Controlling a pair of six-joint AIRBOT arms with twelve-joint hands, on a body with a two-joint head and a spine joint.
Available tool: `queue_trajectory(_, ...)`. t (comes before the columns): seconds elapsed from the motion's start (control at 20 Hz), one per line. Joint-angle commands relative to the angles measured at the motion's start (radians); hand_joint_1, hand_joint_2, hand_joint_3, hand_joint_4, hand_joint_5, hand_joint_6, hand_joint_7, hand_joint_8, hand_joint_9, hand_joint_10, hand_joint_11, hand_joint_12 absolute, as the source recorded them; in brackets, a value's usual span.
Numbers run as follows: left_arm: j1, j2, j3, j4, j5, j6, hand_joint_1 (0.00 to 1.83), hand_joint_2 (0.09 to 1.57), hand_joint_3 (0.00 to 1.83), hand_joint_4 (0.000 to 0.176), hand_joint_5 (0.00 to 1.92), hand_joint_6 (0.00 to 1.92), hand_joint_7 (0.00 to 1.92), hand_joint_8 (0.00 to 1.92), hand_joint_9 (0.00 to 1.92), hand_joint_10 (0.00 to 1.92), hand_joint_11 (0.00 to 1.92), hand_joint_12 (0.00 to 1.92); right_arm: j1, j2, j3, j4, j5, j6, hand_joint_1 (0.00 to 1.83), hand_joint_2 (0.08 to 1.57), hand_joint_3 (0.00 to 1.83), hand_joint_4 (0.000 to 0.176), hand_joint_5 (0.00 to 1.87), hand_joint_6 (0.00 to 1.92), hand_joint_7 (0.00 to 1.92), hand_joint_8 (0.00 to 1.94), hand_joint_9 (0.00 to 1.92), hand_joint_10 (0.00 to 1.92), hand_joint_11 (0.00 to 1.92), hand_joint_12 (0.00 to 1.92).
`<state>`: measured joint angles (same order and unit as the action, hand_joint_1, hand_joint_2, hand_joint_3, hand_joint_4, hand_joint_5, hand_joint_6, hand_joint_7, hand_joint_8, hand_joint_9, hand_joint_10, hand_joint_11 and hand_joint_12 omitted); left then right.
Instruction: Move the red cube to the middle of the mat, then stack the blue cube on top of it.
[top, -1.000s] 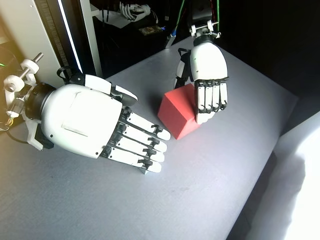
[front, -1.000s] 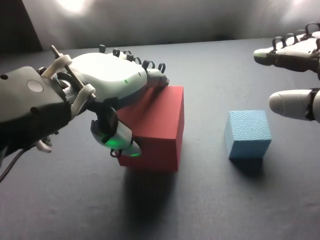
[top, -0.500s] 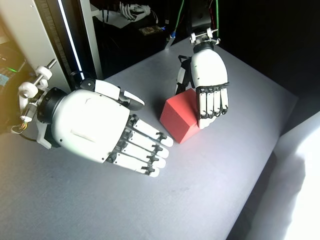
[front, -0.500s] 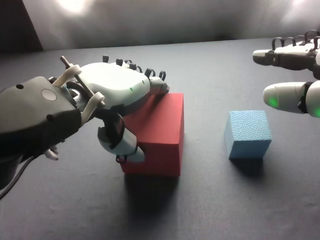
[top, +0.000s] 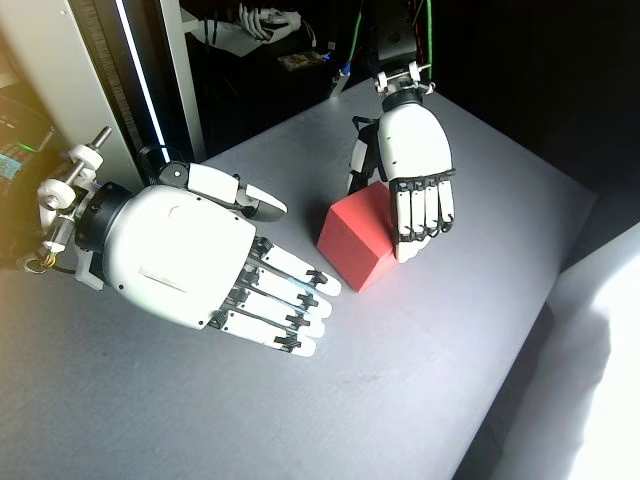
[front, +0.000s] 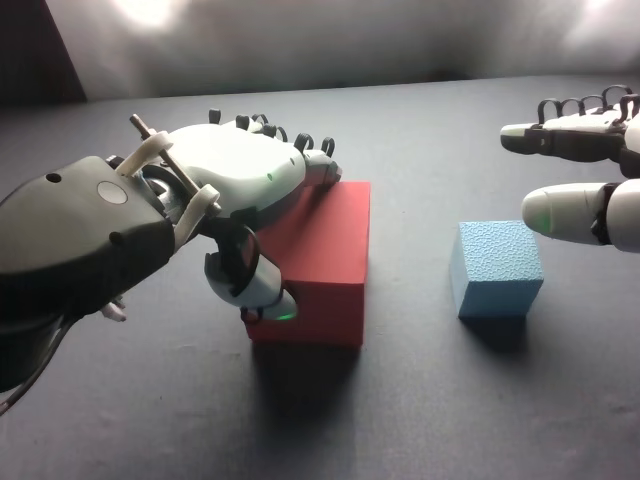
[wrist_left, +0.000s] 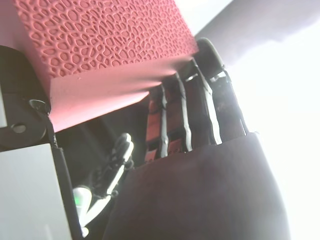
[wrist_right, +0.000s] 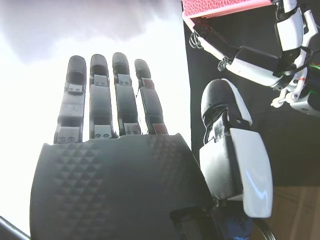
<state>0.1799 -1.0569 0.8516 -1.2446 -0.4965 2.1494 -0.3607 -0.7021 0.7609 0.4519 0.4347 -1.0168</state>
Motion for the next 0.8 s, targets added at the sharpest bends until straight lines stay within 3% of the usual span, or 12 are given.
queue_trajectory(0.0, -0.001, 0.006, -0.002, 0.038, -0.051, 0.001, 0.97, 1.20, 0.00, 0.000, 0.52, 0.36, 0.52, 0.50, 0.33, 0.76, 0.01, 1.24, 0.003, 0.005, 0.001, -0.009, 0.105, 0.010, 0.00, 1.29, 0.00, 0.000, 0.21, 0.01, 0.24, 0.00, 0.19, 0.01, 0.00, 0.43)
queue_trajectory(0.05, -0.001, 0.006, -0.002, 0.037, -0.052, 0.001, 1.00, 1.16, 0.00, 0.000, 0.56, 0.17, 0.60, 0.27, 0.38, 0.57, 0.02, 1.14, 0.003, -0.001, 0.001, -0.009, 0.105, 0.009, 0.00, 1.29, 0.00, 0.000, 0.26, 0.01, 0.29, 0.01, 0.25, 0.02, 0.00, 0.64)
queue_trajectory(0.15, 0.000, 0.006, -0.004, 0.031, -0.054, 0.001, 0.87, 1.18, 0.00, 0.000, 0.58, 0.03, 0.65, 0.06, 0.45, 0.35, 0.00, 1.13, 0.004, -0.012, 0.001, -0.008, 0.105, -0.005, 0.00, 1.29, 0.00, 0.000, 0.21, 0.00, 0.25, 0.00, 0.20, 0.00, 0.00, 0.47)
queue_trajectory(0.35, 0.000, 0.002, -0.009, 0.024, -0.063, 0.001, 0.85, 1.13, 0.00, 0.000, 0.58, 0.00, 0.69, 0.00, 0.57, 0.18, 0.01, 1.10, 0.004, -0.029, 0.001, 0.042, 0.093, -0.057, 0.00, 1.29, 0.00, 0.000, 0.19, 0.00, 0.21, 0.00, 0.15, 0.00, 0.00, 0.29)
queue_trajectory(0.4, -0.001, 0.002, -0.010, 0.023, -0.065, 0.001, 0.86, 1.11, 0.00, 0.000, 0.56, 0.00, 0.67, 0.00, 0.58, 0.13, 0.04, 1.07, 0.004, -0.032, 0.002, 0.059, 0.093, -0.067, 0.00, 1.30, 0.00, 0.000, 0.25, 0.00, 0.28, 0.00, 0.22, 0.01, 0.00, 0.53)
queue_trajectory(0.5, -0.002, 0.002, -0.012, 0.021, -0.069, 0.001, 0.85, 1.10, 0.00, 0.000, 0.54, 0.00, 0.65, 0.00, 0.61, 0.08, 0.05, 1.07, 0.005, -0.040, 0.008, 0.083, 0.096, -0.068, 0.00, 1.30, 0.00, 0.000, 0.26, 0.00, 0.28, 0.00, 0.23, 0.00, 0.00, 0.54)
queue_trajectory(0.75, -0.005, 0.003, -0.023, 0.015, -0.089, 0.001, 0.75, 1.09, 0.00, 0.000, 0.48, 0.00, 0.62, 0.00, 0.61, 0.05, 0.01, 1.10, 0.004, -0.067, 0.046, 0.150, 0.106, -0.081, 0.00, 1.29, 0.00, 0.000, 0.16, 0.00, 0.19, 0.00, 0.14, 0.00, 0.00, 0.25)
